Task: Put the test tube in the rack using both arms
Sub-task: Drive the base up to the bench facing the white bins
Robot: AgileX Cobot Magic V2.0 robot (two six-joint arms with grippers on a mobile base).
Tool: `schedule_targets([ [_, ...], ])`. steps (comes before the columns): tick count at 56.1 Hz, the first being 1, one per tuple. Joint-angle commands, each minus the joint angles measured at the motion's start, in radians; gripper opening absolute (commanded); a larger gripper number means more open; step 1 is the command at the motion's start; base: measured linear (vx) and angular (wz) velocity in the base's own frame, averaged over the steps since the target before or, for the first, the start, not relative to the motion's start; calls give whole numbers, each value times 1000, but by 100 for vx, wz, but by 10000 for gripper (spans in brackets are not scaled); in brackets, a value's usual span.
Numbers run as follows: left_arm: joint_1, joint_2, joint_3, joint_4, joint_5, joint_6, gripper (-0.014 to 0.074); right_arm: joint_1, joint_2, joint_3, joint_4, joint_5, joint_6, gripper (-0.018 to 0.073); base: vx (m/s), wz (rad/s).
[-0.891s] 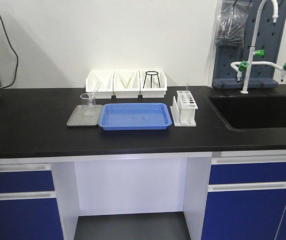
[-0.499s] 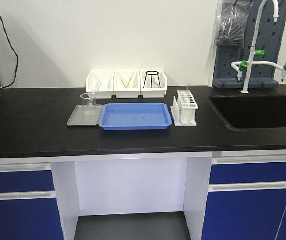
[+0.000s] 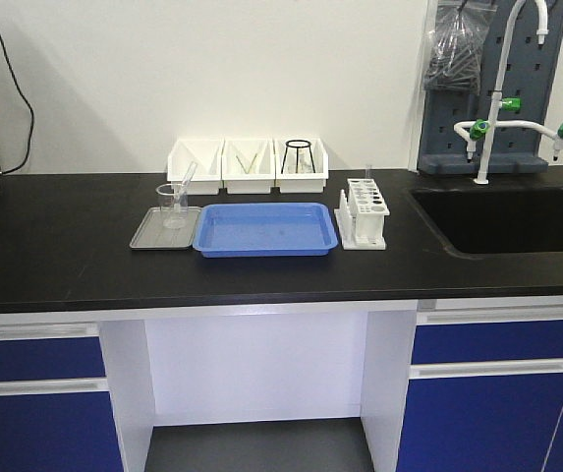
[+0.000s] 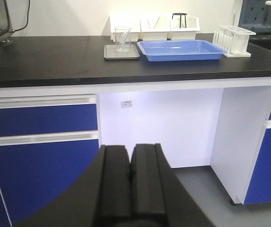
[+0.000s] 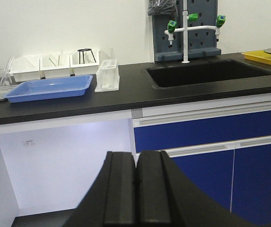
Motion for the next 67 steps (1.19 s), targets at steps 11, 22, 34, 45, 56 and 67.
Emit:
schedule_targets([
  [11, 1, -14, -21, -9, -79, -6, -6, -5, -8, 18, -9, -83, -14, -11, 7, 0],
  [22, 1, -14, -21, -9, -79, -6, -6, -5, -8, 18, -9, -83, -14, -11, 15, 3],
  [34, 1, -14, -21, -9, -79, -6, -6, -5, -8, 18, -9, -83, -14, -11, 21, -1],
  [45, 1, -14, -21, -9, -79, -6, -6, -5, -8, 18, -9, -83, -14, -11, 30, -12],
  [56, 1, -14, -21, -9, -79, -6, -6, -5, -8, 18, -10, -84, -14, -11, 39, 0],
  [67, 1, -14, -21, -9, -79, -6, -6, -5, -8, 18, -10, -84, -14, -11, 44, 12],
])
